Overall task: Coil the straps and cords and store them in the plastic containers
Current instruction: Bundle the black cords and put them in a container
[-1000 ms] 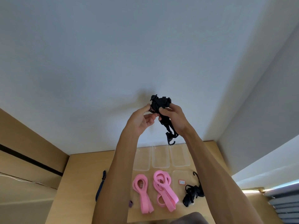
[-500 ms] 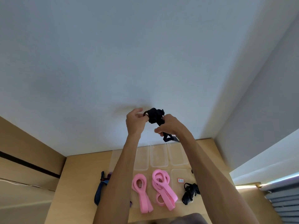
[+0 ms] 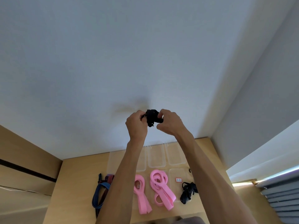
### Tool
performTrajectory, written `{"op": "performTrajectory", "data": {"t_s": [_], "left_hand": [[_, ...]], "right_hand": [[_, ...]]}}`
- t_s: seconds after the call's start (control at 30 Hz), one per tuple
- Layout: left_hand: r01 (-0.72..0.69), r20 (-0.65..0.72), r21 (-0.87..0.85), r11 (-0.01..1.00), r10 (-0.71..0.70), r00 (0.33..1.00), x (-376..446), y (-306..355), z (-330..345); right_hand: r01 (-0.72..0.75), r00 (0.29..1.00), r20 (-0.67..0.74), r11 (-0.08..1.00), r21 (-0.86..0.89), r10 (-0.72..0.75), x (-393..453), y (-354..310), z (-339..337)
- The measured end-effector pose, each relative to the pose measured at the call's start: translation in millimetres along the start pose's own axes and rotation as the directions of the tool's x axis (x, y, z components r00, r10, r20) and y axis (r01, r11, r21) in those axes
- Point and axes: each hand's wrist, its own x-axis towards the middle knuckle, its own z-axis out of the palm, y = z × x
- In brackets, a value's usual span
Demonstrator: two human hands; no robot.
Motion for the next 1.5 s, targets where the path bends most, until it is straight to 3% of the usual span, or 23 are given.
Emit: {"op": "performTrajectory", "data": {"t_s": [0.1, 0.2, 0.27, 0.33, 0.43, 0.57, 0.73, 0.83, 0.93, 1.07, 1.2, 1.3, 1.4, 1.5], "left_hand": [[-0.077, 0.182, 0.087, 0.993, 0.061, 0.981, 1.3, -0.9, -1.1], [-0.126, 0.375, 0.064, 0.99, 0.093, 0.922, -0.7, 3.2, -5.4], [-0.116, 0.484, -0.036, 0.993, 0.119, 0.867, -1.3, 5.1, -13.2], [-0.016, 0.545, -0.234, 0.972, 0.145, 0.826, -1.3, 4.4, -23.9], [0.106, 0.565, -0.453, 0.885, 0.194, 0.802, -0.3, 5.1, -33.9], [0.176, 0.539, -0.606, 0.776, 0.238, 0.808, -4.8, 5.8, -38.2], [0.268, 0.516, -0.625, 0.733, 0.131, 0.846, -14.1, 11.6, -30.0], [0.318, 0.472, -0.647, 0.693, 0.036, 0.881, -18.7, 15.6, -24.2], [0.344, 0.394, -0.664, 0.663, -0.081, 0.916, -23.3, 17.6, -18.8], [0.382, 0.252, -0.701, 0.602, -0.292, 0.923, -24.4, 15.3, -9.6], [0.278, 0.017, -0.591, 0.758, -0.333, 0.943, -25.0, 11.7, -2.1], [0.295, -0.049, -0.559, 0.775, -0.386, 0.921, -28.0, 8.8, 3.9], [0.3, -0.119, -0.494, 0.816, -0.405, 0.907, -30.6, 2.6, 7.9], [0.27, -0.17, -0.404, 0.874, -0.362, 0.917, -29.8, -7.8, 5.6]], "right_hand": [[0.125, 0.989, 0.094, 0.985, -0.12, -0.114, -0.1, -4.0, -8.3], [0.199, 0.971, 0.148, 0.978, -0.067, -0.187, -0.5, -9.6, -18.6], [0.228, 0.962, 0.152, 0.973, 0.023, -0.228, 0.0, -7.8, -28.1], [0.265, 0.954, 0.11, 0.957, 0.121, -0.278, 2.3, -0.3, -37.9], [0.279, 0.941, 0.06, 0.866, 0.415, -0.332, 4.4, 14.2, -43.5], [0.205, 0.945, 0.04, 0.686, 0.698, -0.323, 3.0, 29.3, -32.3], [0.036, 0.966, 0.075, 0.417, 0.908, -0.246, -1.1, 38.5, -9.0], [-0.029, 0.99, 0.076, 0.366, 0.93, -0.115, -4.2, 41.2, 4.2], [-0.019, 0.999, 0.035, 0.452, 0.892, -0.025, -8.0, 45.0, 12.5], [-0.03, 0.997, 0.066, 0.596, 0.802, -0.039, -15.1, 38.0, 18.9], [-0.038, 0.999, 0.012, 0.608, 0.793, 0.047, -19.7, 29.3, 28.7], [-0.069, 0.981, -0.06, 0.625, 0.778, 0.184, -22.4, 22.4, 43.1], [-0.104, 0.992, 0.033, 0.635, 0.766, 0.122, -28.7, 22.2, 49.0], [-0.036, 0.998, -0.008, 0.761, 0.648, 0.054, -36.5, 25.2, 52.5]]}}
